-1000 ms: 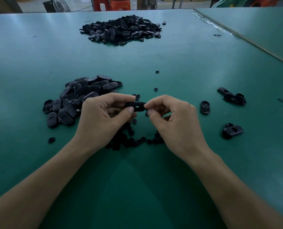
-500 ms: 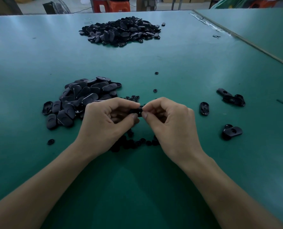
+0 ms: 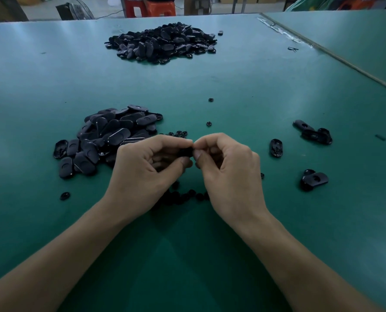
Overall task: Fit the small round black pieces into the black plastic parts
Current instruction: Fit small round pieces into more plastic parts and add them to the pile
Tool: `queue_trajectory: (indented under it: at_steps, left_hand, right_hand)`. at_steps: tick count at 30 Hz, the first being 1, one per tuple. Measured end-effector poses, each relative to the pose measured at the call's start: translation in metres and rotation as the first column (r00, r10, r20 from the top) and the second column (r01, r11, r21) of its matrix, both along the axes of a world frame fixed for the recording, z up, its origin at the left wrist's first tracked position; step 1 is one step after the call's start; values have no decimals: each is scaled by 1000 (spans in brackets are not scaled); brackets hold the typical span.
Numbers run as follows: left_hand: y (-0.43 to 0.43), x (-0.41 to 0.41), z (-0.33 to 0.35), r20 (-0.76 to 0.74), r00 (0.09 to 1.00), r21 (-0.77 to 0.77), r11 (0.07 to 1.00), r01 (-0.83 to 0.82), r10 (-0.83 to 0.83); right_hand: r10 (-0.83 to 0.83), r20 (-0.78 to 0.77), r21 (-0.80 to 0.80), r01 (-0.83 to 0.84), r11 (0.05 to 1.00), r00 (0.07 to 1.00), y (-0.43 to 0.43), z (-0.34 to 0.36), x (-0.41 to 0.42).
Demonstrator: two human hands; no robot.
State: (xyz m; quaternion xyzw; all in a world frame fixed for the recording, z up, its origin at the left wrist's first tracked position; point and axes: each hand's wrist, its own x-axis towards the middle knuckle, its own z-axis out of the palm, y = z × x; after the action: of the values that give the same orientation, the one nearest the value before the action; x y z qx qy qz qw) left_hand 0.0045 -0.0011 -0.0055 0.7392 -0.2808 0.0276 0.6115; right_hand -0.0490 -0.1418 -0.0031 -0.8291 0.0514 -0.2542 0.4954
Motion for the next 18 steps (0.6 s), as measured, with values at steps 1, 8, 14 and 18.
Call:
queue_trajectory:
  at_steps: [1, 8, 14, 18]
  left_hand:
    - [-1, 0, 0, 9, 1000, 1, 1000, -9, 9]
    - [-1, 1, 1, 34, 999, 1, 999, -42, 42]
    - [0, 3, 0, 51, 998, 16, 999, -31, 30]
    - [1, 4, 0, 46, 998, 22, 999, -43, 42]
  right_hand:
    - [9, -2, 5, -9, 1000, 1000, 0, 0, 0]
    - [38, 24, 20, -38, 999, 999, 3, -1, -2]
    - [0, 28, -2, 0, 1000, 1000, 4, -2, -3]
    - [-2, 26, -17, 2, 1000, 1000, 6, -1, -3]
